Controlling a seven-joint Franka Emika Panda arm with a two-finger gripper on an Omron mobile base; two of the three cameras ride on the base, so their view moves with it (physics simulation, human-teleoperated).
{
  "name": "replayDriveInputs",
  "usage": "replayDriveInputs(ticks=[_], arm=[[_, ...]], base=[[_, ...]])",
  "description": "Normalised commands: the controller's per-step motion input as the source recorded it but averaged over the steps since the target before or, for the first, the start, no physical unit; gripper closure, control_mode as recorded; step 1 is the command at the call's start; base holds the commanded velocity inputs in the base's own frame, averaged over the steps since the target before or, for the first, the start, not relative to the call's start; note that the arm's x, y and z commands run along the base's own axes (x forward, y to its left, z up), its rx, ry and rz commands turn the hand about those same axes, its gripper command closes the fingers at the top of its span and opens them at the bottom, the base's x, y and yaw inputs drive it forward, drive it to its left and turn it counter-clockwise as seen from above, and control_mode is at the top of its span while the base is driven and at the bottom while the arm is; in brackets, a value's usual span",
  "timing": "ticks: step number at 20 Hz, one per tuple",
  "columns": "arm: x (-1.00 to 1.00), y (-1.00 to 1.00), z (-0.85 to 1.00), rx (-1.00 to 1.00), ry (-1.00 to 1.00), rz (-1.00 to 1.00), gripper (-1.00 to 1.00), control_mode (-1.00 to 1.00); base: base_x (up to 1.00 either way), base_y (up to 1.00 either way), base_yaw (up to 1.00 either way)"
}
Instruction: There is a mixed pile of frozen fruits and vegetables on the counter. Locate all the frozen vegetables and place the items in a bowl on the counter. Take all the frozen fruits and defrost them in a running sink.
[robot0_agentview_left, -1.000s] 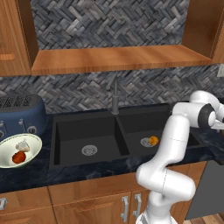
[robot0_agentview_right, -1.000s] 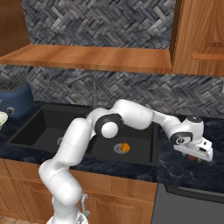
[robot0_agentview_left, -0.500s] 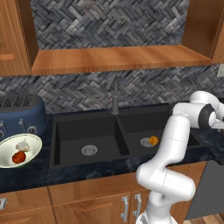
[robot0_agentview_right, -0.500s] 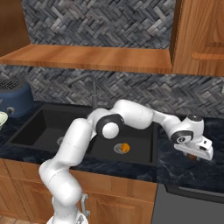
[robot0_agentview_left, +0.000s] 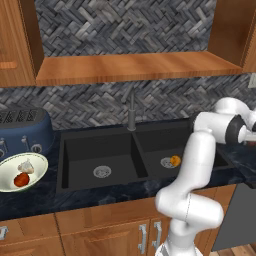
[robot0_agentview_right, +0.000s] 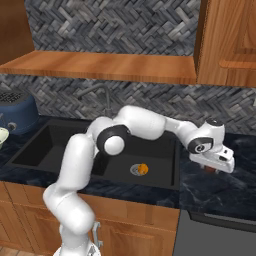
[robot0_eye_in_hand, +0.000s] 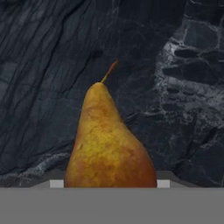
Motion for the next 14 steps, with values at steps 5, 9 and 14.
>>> replayDriveInputs(ticks=[5, 9, 14], arm=[[0.00, 0.77, 0.07, -0.04, 0.00, 0.04, 1.00, -1.00], [0.00, 0.83, 0.00, -0.05, 0.00, 0.05, 1.00, -1.00], [0.00, 0.83, 0.00, -0.04, 0.03, 0.06, 1.00, -1.00]], base=[[0.00, 0.00, 0.00], [0.00, 0.00, 0.00], [0.00, 0.00, 0.00]])
